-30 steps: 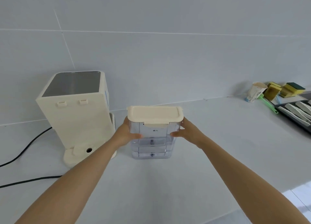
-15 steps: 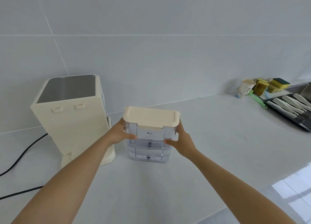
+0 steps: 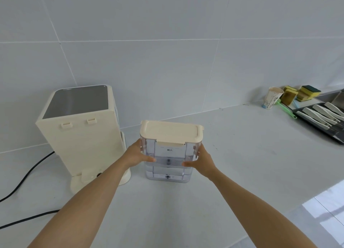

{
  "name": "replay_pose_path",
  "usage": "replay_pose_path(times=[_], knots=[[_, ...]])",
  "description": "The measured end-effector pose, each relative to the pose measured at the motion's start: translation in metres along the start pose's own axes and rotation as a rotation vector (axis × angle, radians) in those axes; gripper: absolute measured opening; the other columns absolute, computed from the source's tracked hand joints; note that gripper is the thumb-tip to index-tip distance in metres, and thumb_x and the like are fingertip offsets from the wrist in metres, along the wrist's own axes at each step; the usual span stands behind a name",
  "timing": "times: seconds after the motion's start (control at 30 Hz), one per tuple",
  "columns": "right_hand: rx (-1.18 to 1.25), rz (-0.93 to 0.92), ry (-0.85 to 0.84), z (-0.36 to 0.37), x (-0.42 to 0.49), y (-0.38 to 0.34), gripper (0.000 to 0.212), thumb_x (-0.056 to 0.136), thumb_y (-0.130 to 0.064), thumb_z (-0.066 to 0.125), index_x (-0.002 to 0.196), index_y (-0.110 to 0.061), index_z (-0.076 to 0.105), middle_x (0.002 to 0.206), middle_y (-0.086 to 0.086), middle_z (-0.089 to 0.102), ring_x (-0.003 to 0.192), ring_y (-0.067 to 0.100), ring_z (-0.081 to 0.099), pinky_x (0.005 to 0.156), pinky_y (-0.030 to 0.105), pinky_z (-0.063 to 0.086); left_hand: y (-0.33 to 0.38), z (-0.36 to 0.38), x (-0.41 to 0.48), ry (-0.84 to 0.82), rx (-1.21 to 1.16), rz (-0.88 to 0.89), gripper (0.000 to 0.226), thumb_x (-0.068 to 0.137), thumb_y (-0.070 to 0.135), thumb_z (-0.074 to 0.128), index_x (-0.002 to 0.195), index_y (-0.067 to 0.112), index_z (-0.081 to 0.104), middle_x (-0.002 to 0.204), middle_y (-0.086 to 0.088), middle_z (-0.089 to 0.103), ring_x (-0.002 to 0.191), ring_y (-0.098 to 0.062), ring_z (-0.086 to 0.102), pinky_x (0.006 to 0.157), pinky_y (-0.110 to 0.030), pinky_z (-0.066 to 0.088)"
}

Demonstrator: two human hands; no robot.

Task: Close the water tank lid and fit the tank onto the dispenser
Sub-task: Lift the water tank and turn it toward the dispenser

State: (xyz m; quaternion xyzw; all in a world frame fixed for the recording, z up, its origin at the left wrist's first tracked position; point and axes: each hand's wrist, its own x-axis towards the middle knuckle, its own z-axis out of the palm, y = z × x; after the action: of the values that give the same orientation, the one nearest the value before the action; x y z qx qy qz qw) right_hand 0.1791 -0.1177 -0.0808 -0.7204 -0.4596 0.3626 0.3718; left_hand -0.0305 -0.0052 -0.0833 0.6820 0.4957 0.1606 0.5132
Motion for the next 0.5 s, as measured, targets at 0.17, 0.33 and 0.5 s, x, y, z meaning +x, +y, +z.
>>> replay_pose_path(times=[0.17, 0.33, 0.5], knots=[[0.011, 0.038, 0.038, 0.000, 0.000, 0.008, 0.083, 0.062, -0.012, 0.082, 0.131, -0.010, 0.037, 0.113, 0.000, 0.047, 0.112, 0.022, 0.048, 0.082, 0.027, 0.036, -0.006, 0.006, -0.004, 0.035, -0.004, 0.023, 0.085, 0.066, 0.020, 0.078, 0.136, 0.018, 0.031, 0.145, -0.005, 0.037, 0.130, -0.024, 0.038, 0.103, -0.035, 0.032], [0.002, 0.010, 0.022, 0.001, 0.002, 0.005, 0.081, 0.059, -0.012, 0.083, 0.129, -0.008, 0.040, 0.110, 0.000, 0.048, 0.106, 0.019, 0.047, 0.082, 0.028, 0.036, -0.008, 0.000, -0.011, 0.060, -0.044, 0.031, 0.081, 0.064, 0.019, 0.080, 0.133, 0.016, 0.037, 0.142, -0.005, 0.041, 0.131, -0.023, 0.038, 0.102, -0.032, 0.032], [-0.036, -0.065, 0.001, 0.001, 0.005, -0.018, 0.081, 0.059, -0.014, 0.084, 0.128, -0.008, 0.041, 0.108, -0.002, 0.049, 0.103, 0.016, 0.046, 0.081, 0.026, 0.035, -0.005, -0.017, -0.027, 0.153, -0.105, 0.055, 0.075, 0.061, 0.016, 0.082, 0.126, 0.021, 0.044, 0.137, -0.004, 0.046, 0.130, -0.023, 0.039, 0.096, -0.027, 0.033]])
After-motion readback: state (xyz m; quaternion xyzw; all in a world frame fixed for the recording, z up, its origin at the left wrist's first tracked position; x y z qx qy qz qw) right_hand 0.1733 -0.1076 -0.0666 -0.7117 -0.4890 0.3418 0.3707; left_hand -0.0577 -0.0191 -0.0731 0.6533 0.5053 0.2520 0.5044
